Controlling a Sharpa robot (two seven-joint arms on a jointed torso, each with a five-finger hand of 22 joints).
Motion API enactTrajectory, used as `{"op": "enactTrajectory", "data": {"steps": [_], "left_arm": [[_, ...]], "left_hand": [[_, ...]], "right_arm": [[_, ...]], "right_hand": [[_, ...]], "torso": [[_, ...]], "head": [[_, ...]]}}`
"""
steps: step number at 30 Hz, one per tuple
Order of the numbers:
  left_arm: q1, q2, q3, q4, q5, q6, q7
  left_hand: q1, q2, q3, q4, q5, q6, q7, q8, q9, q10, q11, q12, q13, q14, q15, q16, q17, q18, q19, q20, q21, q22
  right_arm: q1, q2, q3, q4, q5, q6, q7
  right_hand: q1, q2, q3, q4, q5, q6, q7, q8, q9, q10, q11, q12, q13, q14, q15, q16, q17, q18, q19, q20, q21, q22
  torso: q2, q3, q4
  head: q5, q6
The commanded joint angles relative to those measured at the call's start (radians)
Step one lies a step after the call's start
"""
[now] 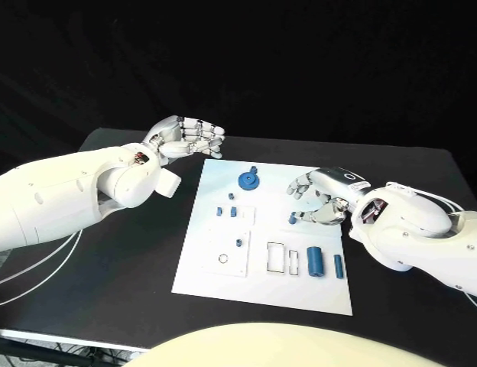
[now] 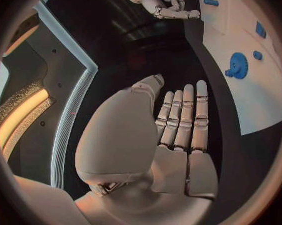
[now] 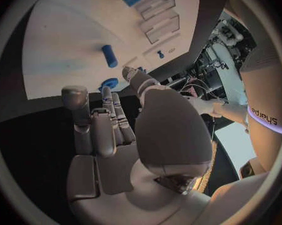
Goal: Assemble the parts on the task board
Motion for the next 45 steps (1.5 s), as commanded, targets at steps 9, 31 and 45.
{"op": "enactTrajectory", "data": {"steps": [9,31,45], "left_arm": [[0.001,-0.001,0.001,0.008,-0.001,-0.01,0.016],[0.001,0.002,0.001,0.007,0.003,-0.006,-0.002],[0.001,0.004,0.001,0.006,0.004,0.0,-0.006]], "left_hand": [[0.005,0.001,0.007,0.001,0.002,0.003,0.014,0.007,0.001,0.001,-0.001,0.004,0.002,0.007,0.001,-0.002,-0.002,0.008,0.001,-0.002,0.003,0.002],[0.004,0.006,0.014,0.001,0.002,0.005,0.014,0.01,0.001,0.003,-0.001,0.006,0.002,0.008,0.001,-0.002,-0.002,0.008,0.001,-0.003,0.006,0.005],[0.003,0.006,0.015,0.001,0.002,0.005,0.014,0.01,0.001,0.002,-0.001,0.006,0.002,0.008,0.001,-0.002,-0.003,0.007,0.001,-0.003,0.006,0.005]], "right_arm": [[0.004,0.011,-0.001,-0.043,0.033,0.15,-0.013],[-0.034,0.077,-0.006,-0.081,0.016,0.105,0.003],[-0.037,0.082,-0.006,-0.085,-0.011,0.065,-0.017]], "right_hand": [[0.164,0.027,-0.215,0.185,0.008,-0.021,-0.013,-0.026,0.001,-0.094,0.011,0.093,-0.032,0.025,0.016,0.006,0.007,0.001,0.001,0.012,-0.052,-0.029],[0.197,0.028,-0.014,0.24,0.006,0.085,0.024,-0.012,-0.003,0.034,-0.007,0.11,-0.075,0.033,-0.002,0.018,0.027,-0.006,0.025,-0.004,-0.016,0.018],[0.194,0.027,0.241,0.191,0.006,0.175,0.015,0.034,0.016,0.153,-0.025,0.083,-0.072,0.036,-0.019,0.025,0.038,-0.008,0.027,-0.021,0.011,0.055]], "torso": [[0.002,0.0027,0.0017],[0.002,0.0024,0.0],[0.001,0.0027,0.001]], "head": [[-0.017,0.007],[-0.018,0.005],[-0.02,0.005]]}}
